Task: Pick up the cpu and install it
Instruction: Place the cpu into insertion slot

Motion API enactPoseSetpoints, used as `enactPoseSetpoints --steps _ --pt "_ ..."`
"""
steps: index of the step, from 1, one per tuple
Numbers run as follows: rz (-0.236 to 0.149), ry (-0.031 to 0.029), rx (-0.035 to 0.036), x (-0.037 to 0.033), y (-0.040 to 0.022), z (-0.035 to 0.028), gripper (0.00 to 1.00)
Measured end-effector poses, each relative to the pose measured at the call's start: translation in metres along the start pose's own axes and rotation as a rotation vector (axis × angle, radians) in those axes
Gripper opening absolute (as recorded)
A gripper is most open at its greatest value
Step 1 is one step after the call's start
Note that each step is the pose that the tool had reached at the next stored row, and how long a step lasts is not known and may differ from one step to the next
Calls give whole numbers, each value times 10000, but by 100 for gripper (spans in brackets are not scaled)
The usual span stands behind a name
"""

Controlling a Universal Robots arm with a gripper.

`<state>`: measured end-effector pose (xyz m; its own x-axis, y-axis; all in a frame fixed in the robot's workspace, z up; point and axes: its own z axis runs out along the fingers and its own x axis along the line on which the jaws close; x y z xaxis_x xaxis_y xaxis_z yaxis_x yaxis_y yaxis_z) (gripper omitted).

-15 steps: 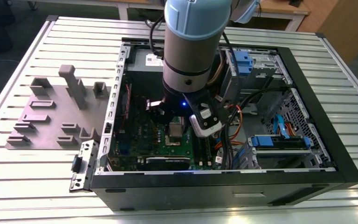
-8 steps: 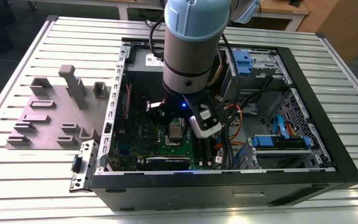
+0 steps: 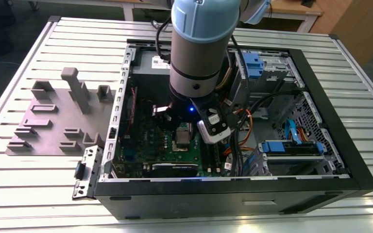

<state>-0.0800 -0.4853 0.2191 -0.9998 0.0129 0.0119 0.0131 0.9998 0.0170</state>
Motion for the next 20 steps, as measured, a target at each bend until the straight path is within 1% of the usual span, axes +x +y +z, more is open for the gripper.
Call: enactPoseSetpoints --steps 3,8,11,15,20 --pt "-12 0 3 3 -1 22 47" --pt "-36 3 4 16 -2 104 47" --pt "-105 4 6 42 -4 123 47" --pt "-109 3 5 42 -4 132 47" --pt "-72 4 8 42 -7 184 47"
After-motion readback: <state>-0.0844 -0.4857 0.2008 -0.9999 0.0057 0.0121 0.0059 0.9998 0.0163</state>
